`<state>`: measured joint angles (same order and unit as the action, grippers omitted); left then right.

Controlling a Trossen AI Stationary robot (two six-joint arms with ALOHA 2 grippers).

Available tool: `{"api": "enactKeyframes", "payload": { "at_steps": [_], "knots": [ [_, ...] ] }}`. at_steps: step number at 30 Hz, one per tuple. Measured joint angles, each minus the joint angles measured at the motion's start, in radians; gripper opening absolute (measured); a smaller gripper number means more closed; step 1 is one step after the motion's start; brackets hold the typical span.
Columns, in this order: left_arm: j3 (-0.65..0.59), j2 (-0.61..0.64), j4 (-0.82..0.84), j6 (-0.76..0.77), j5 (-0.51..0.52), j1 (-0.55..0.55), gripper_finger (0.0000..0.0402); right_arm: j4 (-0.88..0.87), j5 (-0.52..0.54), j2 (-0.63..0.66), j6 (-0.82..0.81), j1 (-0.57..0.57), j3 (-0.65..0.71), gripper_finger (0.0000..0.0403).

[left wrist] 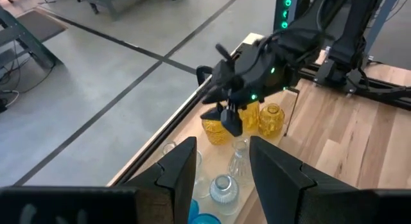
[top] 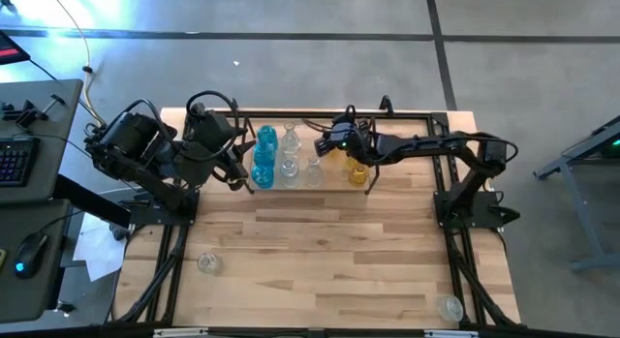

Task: Sort vases onto shelf
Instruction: Put the yellow vase on the shelf aligned with the other yellow vases

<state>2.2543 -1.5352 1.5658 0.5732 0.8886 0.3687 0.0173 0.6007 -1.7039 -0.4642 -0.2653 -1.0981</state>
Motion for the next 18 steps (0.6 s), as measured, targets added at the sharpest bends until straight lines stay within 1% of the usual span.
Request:
{"api": "enactKeyframes", "payload": {
  "at_steps": [8,9,11,12,14,17,18],
  "knots": [
    [0.000,0.000,0.000,-0.001,0.000,0.000,0.0136,-0.022,-0.007,0.110,0.027,0.024,0.000,0.0200],
    [0.000,0.000,0.000,-0.005,0.000,0.000,0.0136,-0.027,-0.014,0.124,0.020,0.029,0.000,0.0196],
    [0.000,0.000,0.000,-0.007,-0.002,0.000,0.0136,-0.049,-0.078,0.155,0.001,0.032,0.000,0.0181],
    [0.000,0.000,0.000,-0.007,-0.003,0.000,0.0136,-0.056,-0.123,0.171,-0.017,0.031,0.000,0.0166],
    [0.000,0.000,0.000,-0.012,-0.003,0.000,0.0136,-0.066,-0.187,0.197,-0.054,0.030,-0.001,0.0126],
    [0.000,0.000,0.000,-0.027,-0.003,0.000,0.0136,-0.058,-0.249,0.220,-0.057,0.030,-0.001,0.0040],
    [0.000,0.000,0.000,-0.027,-0.004,0.000,0.0136,-0.052,-0.269,0.224,-0.055,0.030,0.000,0.0020]
  ]
}}
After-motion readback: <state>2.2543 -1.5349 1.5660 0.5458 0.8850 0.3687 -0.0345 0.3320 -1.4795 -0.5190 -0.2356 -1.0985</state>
